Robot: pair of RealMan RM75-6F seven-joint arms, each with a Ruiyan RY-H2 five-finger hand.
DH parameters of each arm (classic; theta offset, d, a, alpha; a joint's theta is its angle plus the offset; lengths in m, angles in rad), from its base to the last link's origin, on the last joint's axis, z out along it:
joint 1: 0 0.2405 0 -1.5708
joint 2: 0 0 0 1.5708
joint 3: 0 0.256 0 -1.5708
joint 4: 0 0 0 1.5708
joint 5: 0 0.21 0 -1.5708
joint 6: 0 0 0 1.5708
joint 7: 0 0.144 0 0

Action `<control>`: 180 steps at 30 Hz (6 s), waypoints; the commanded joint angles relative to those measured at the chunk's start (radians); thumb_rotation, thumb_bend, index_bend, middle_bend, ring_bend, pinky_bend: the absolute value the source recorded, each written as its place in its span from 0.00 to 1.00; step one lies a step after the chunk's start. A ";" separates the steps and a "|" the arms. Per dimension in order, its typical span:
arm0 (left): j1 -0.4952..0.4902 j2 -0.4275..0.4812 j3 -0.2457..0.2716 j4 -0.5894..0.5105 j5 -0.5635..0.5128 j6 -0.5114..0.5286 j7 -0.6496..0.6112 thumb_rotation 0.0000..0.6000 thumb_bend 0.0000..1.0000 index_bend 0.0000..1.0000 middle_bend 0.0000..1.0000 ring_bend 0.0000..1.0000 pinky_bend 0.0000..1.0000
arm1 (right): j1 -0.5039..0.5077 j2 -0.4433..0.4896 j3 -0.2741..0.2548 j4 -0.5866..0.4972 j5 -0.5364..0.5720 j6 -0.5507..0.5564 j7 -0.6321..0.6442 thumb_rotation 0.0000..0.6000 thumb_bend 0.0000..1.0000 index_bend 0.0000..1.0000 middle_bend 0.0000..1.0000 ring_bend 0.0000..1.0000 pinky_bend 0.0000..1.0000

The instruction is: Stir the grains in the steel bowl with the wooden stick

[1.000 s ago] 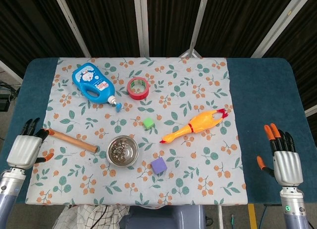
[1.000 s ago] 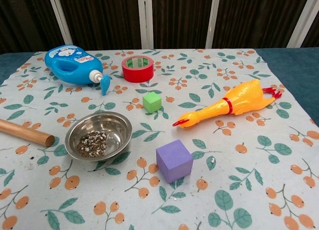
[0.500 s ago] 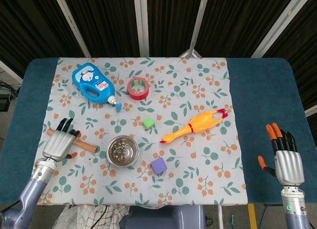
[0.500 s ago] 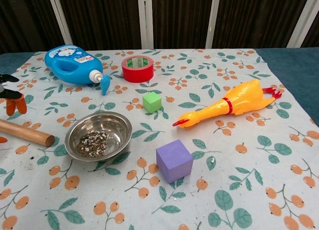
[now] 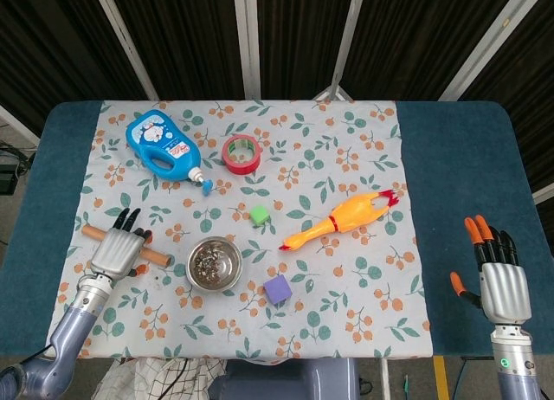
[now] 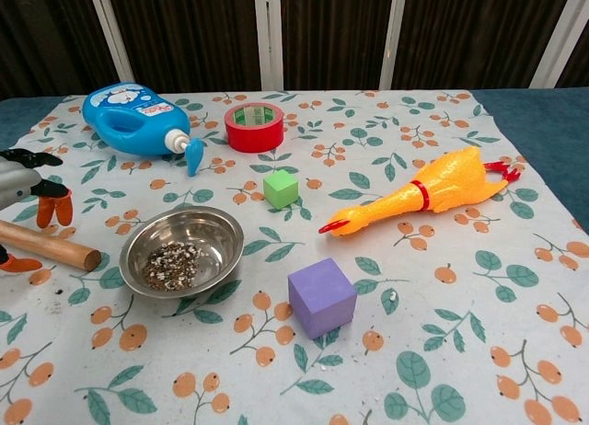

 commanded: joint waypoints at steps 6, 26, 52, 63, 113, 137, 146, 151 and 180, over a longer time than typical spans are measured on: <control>-0.014 -0.020 0.005 0.010 -0.014 -0.005 0.003 1.00 0.37 0.42 0.45 0.01 0.00 | 0.001 0.001 0.001 -0.004 0.003 -0.004 -0.001 1.00 0.35 0.00 0.00 0.00 0.00; -0.034 -0.034 0.025 0.007 -0.055 -0.011 0.030 1.00 0.45 0.46 0.52 0.03 0.00 | 0.000 0.002 0.003 -0.007 0.011 -0.008 0.000 1.00 0.35 0.00 0.00 0.00 0.00; -0.017 -0.021 0.015 0.033 0.011 0.085 -0.117 1.00 0.77 0.61 0.70 0.14 0.00 | -0.002 0.005 0.004 -0.014 0.018 -0.011 0.005 1.00 0.35 0.00 0.00 0.00 0.00; -0.002 0.003 -0.047 0.050 0.098 0.215 -0.336 1.00 0.81 0.65 0.76 0.21 0.00 | -0.003 0.007 0.005 -0.016 0.020 -0.012 0.010 1.00 0.35 0.00 0.00 0.00 0.00; -0.036 -0.314 -0.129 0.065 0.345 0.597 -1.060 1.00 0.82 0.64 0.77 0.22 0.00 | 0.000 0.001 0.011 -0.007 0.023 -0.011 0.019 1.00 0.35 0.00 0.00 0.00 0.00; -0.053 -0.393 -0.102 0.184 0.375 0.605 -1.101 1.00 0.82 0.64 0.77 0.23 0.00 | 0.002 0.000 0.010 -0.002 0.020 -0.012 0.022 1.00 0.35 0.00 0.00 0.00 0.00; -0.040 -0.408 -0.079 0.190 0.373 0.607 -1.107 1.00 0.82 0.64 0.77 0.23 0.00 | 0.002 0.000 0.010 -0.002 0.021 -0.012 0.020 1.00 0.35 0.00 0.00 0.00 0.00; -0.029 -0.415 -0.070 0.203 0.369 0.608 -1.114 1.00 0.82 0.64 0.77 0.23 0.00 | 0.002 0.000 0.010 -0.003 0.021 -0.013 0.021 1.00 0.35 0.00 0.00 0.00 0.00; 0.000 -0.466 -0.047 0.313 0.325 0.561 -1.169 1.00 0.82 0.64 0.78 0.23 0.00 | 0.002 0.001 0.009 -0.008 0.025 -0.016 0.021 1.00 0.35 0.00 0.00 0.00 0.00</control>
